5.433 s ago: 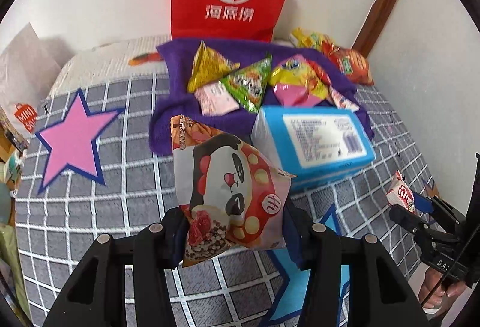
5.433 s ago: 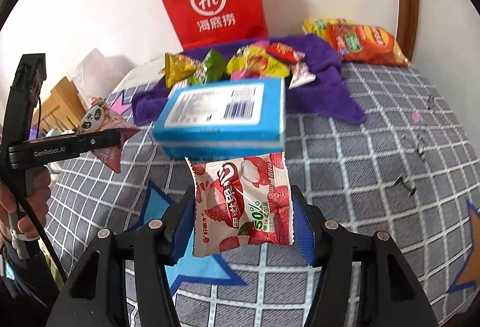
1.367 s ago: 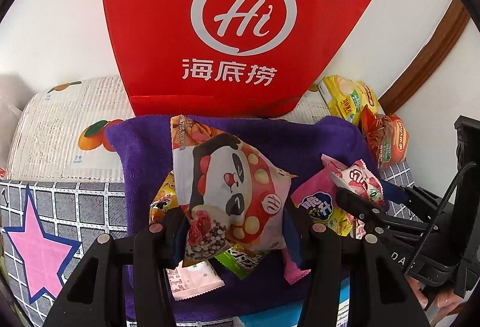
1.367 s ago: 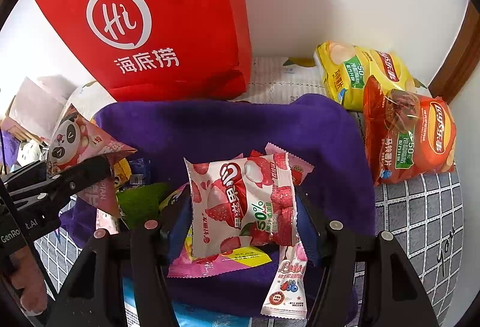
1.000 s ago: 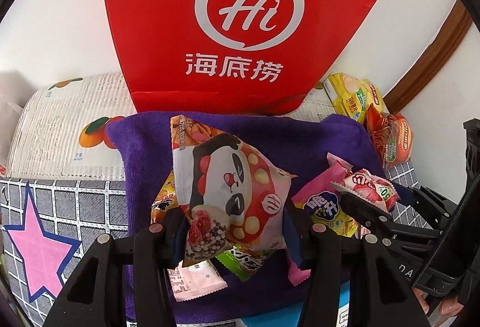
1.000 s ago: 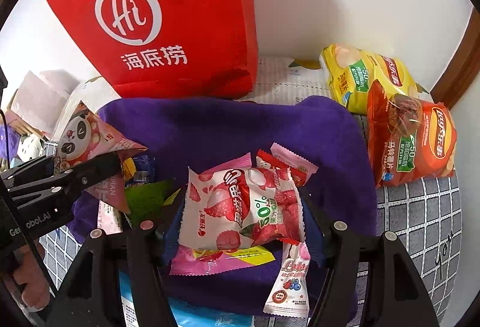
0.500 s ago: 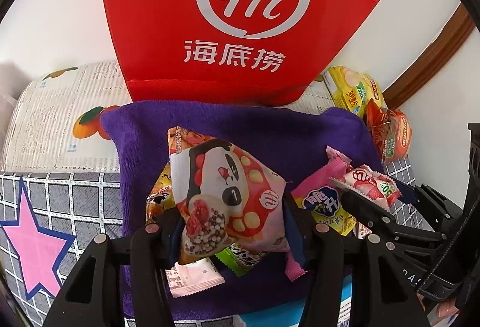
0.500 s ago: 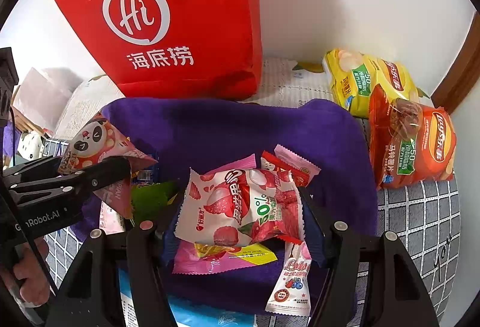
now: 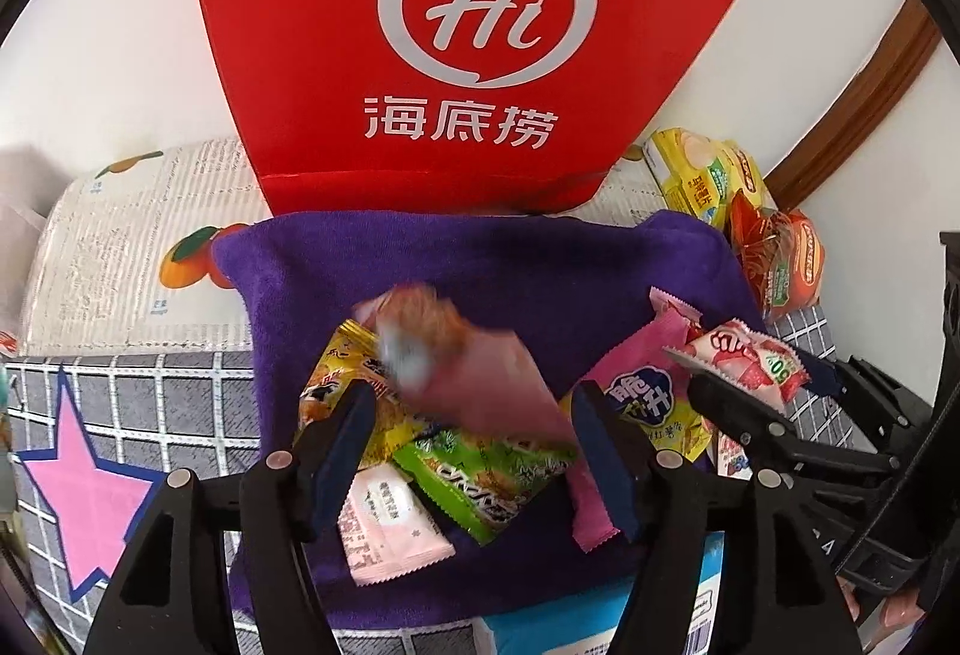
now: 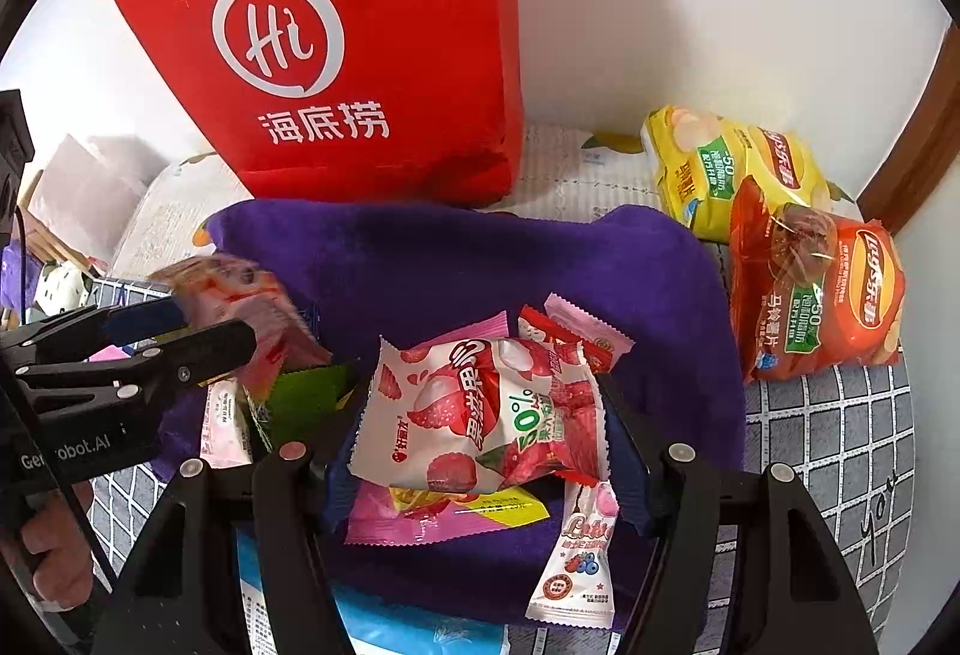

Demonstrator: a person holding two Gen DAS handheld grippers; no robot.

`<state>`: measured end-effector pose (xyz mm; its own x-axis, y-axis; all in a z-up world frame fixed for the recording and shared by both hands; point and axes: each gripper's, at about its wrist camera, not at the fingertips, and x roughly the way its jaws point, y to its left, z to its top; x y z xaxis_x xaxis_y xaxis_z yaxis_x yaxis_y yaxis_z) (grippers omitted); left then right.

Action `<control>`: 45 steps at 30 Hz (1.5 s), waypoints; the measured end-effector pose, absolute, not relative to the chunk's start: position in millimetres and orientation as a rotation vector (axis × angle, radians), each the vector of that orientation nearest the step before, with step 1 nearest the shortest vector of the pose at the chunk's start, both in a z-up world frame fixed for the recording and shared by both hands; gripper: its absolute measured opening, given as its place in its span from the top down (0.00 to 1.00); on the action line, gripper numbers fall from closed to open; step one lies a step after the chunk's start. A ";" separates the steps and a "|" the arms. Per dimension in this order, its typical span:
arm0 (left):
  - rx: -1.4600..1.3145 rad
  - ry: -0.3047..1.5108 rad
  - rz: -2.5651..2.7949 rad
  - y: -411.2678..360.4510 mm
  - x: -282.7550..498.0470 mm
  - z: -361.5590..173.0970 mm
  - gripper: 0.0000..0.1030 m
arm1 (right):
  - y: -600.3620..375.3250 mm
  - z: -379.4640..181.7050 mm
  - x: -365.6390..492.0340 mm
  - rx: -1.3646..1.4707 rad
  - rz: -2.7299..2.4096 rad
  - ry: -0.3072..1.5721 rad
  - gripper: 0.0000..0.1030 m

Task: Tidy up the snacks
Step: 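Open the left tool to drop the panda packet while the right drops the lychee packet, then grasp the small white sachet beside the blue star with the right tool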

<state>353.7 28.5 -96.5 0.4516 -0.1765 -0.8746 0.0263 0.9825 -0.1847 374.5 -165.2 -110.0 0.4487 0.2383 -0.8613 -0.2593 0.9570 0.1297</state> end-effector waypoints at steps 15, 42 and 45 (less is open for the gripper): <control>-0.112 1.027 -0.119 22.1 319.8 -70.6 0.32 | -168.3 -61.6 341.9 -0.017 0.324 0.942 0.35; -0.043 0.797 -0.152 8.2 124.0 -24.1 0.32 | -194.9 -24.6 118.4 0.050 0.141 0.789 0.35; -0.034 0.780 -0.147 5.4 105.0 -19.7 0.32 | -200.2 -21.4 92.7 0.087 0.177 0.763 0.35</control>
